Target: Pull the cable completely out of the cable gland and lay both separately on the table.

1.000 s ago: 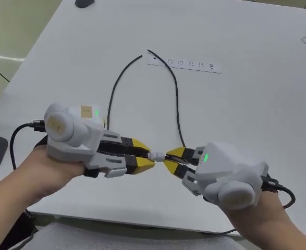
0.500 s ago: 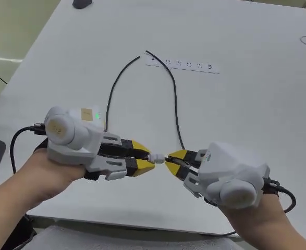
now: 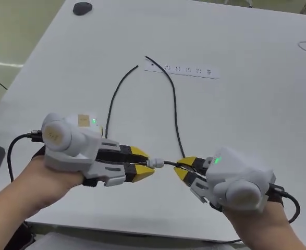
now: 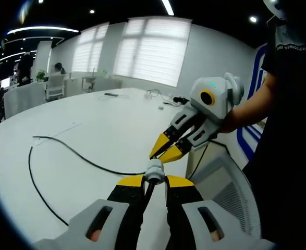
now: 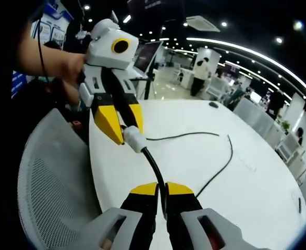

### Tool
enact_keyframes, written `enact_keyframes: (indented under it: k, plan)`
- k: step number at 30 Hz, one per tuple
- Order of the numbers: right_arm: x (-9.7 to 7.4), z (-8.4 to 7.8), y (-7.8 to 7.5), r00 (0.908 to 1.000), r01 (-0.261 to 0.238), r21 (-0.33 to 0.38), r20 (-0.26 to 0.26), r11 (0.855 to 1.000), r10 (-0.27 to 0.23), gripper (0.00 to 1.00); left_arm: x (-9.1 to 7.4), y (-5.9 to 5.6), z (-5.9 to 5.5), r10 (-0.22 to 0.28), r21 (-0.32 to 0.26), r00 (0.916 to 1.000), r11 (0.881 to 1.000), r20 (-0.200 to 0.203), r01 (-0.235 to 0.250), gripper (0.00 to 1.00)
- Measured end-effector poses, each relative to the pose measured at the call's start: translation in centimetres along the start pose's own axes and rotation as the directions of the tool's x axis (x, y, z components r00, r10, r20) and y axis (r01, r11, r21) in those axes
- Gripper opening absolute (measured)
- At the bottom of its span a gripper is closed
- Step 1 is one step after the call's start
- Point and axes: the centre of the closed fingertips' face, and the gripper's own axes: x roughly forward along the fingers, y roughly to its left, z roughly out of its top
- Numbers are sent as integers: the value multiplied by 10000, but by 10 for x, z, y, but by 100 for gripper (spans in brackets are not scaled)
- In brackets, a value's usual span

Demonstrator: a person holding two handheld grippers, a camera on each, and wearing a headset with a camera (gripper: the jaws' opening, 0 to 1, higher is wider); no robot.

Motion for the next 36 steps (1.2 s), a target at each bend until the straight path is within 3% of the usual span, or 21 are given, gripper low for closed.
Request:
enact_keyframes:
  k: [7,17,29,36]
  plan:
    - [-1,-21,-11,9994,267,1163,-262,9929,-238,0,1,-5,0,-28,-5,10000,10000,28,28,15]
    - [-1,-50,-19,9942,878,2729,-838,9580,-672,0,5,-11,-2,-122,-55,9999,9999,-5,122,15]
    - [-3,-50,-18,9954,853,3197,-691,9437,-665,0,5,-12,-2,9,17,9999,10000,-172,-8,15]
    - [-9,-47,-18,9968,734,3185,-534,9451,-594,1,4,-8,0,89,-41,9999,10000,-146,-89,15]
